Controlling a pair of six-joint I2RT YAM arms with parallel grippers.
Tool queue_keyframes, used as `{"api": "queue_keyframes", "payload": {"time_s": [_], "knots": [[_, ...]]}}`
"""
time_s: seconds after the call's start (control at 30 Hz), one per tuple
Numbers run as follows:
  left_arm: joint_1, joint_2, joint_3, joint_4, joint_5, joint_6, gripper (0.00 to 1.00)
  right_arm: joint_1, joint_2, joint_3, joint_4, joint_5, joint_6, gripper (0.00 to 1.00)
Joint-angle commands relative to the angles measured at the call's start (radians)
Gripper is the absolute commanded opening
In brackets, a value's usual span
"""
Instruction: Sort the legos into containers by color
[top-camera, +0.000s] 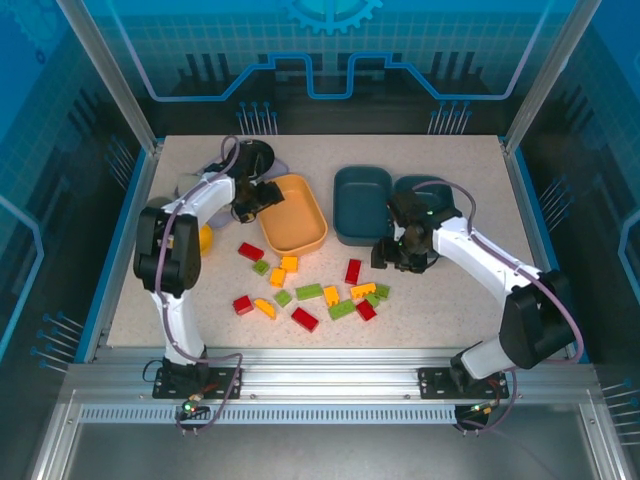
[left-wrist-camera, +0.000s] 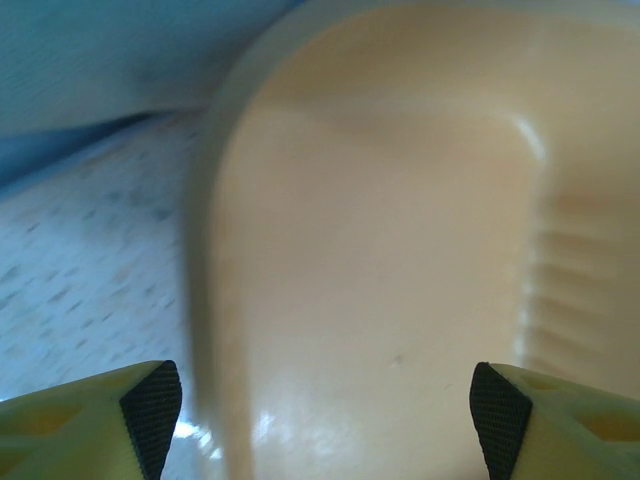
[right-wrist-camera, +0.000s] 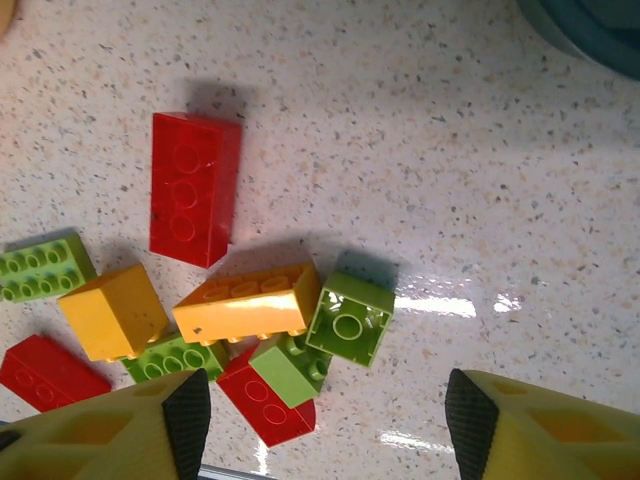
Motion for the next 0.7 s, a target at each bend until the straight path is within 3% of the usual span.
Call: {"api": "queue_keyframes", "payload": {"time_s": [0.0,0.37,0.57,0.67], "knots": [[-0.004,0.049,0.095,0.041,0.091,0.024,0.79,0.014,-0.039,-0.029,-0.012,-0.008,0.043,0.65],[-0.042,0.152,0.26,0.021,0.138,0.016,0.79,0.004,-0.109,-0.218,0.096,-0.033,0.29,0.63],[-0.042,0.05,0.23,-0.071,0.0,-0.009,0.81,0.003,-0.112,-0.265,0.165,0.0,0.462,0.64],[-0.043,-0.069,0.126,-0.037,0.007,-0.036,0.85,0.003,-0.094,-0.262,0.177,0.017,0.495,0.64]]}}
